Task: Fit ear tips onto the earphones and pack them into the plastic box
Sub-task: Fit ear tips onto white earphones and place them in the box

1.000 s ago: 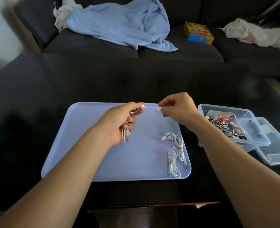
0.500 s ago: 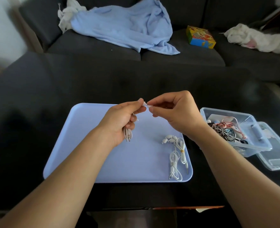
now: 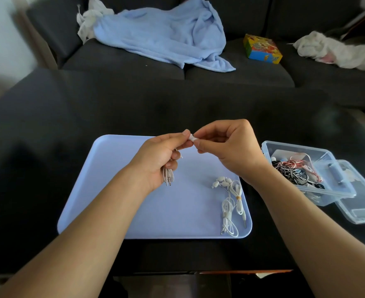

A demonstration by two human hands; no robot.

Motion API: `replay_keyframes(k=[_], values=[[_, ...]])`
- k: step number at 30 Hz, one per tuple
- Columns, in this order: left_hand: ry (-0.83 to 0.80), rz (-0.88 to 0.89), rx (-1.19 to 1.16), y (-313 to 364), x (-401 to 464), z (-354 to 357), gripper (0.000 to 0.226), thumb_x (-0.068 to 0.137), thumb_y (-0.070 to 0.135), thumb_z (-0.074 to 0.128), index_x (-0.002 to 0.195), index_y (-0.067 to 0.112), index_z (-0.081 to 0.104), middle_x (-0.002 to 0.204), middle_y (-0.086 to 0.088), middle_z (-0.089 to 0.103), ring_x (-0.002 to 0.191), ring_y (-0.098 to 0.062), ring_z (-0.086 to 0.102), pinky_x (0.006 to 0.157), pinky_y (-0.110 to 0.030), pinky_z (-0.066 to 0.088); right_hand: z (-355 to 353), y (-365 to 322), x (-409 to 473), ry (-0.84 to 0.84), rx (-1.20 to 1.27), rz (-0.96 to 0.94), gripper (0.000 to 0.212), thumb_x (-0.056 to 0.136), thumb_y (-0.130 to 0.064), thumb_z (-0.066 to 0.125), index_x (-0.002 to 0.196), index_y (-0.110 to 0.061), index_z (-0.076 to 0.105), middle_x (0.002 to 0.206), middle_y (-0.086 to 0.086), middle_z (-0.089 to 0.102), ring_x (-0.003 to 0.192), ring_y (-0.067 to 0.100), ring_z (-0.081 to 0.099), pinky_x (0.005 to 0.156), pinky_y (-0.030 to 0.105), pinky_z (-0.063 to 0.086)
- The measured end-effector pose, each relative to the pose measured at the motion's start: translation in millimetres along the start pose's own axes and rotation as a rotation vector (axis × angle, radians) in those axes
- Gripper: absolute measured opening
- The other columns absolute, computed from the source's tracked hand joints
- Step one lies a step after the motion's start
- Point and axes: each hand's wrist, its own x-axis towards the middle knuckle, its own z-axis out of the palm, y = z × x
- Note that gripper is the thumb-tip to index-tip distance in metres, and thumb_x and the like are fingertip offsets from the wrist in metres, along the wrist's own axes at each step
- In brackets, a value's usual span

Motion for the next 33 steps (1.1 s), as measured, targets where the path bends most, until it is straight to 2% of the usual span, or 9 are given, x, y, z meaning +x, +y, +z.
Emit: replay_keyframes(k=[9,15,22,28,33], values=[[-0.033,-0.031,0.065,3.9,-3.0,-2.9,0.021,0.091,0.027,0.069,0.101,0.010,0.076,0.096,-0.005,0.076,0.046,-0.006,0.038,0.038,-0.014,0.032,-3.0,-0.7,-0.6,0.003,0.033,0.021,0.008,0.083,-0.010,0.079,0.090,-0.012,0.079,0.079,-0.003,0.076,0.073,0.012,0.074,0.067,0.017,0.057],[-0.073,-0.068,0.039,6.6,-5.0,-2.9,0.020,0.092,0.026,0.067,0.100,0.009,0.075,0.089,-0.003,0.075,0.045,-0.005,0.037,0.037,-0.013,0.030,-4.6,0.5,1.1,-0.010,0.036,0.049,0.008,0.082,-0.012,0.079,0.089,-0.017,0.079,0.078,-0.007,0.076,0.075,0.013,0.074,0.068,0.018,0.058],[-0.115,-0.091,0.034,8.7,-5.2,-5.4,0.020,0.092,0.025,0.067,0.099,0.008,0.074,0.083,-0.001,0.073,0.043,-0.005,0.035,0.035,-0.012,0.028,-7.0,0.0,0.7,-0.046,0.089,0.055,0.009,0.082,-0.009,0.079,0.089,-0.015,0.079,0.080,-0.003,0.077,0.076,0.016,0.075,0.070,0.020,0.058],[-0.185,-0.082,0.107,14.2,-10.1,-10.6,0.016,0.091,0.023,0.066,0.091,0.011,0.076,0.076,0.001,0.070,0.045,-0.004,0.032,0.037,-0.010,0.023,-11.2,-2.4,-1.0,-0.130,0.221,0.076,0.011,0.079,-0.001,0.077,0.087,-0.009,0.076,0.084,0.004,0.077,0.078,0.021,0.076,0.071,0.025,0.060],[-0.251,-0.084,0.141,15.6,-11.8,-14.7,0.016,0.074,0.025,0.069,0.074,0.014,0.081,0.076,-0.001,0.071,0.044,-0.003,0.033,0.038,-0.009,0.023,-12.7,-1.4,-1.6,-0.199,0.417,0.173,0.015,0.078,0.007,0.074,0.091,-0.002,0.072,0.084,0.013,0.077,0.077,0.025,0.076,0.070,0.028,0.060]])
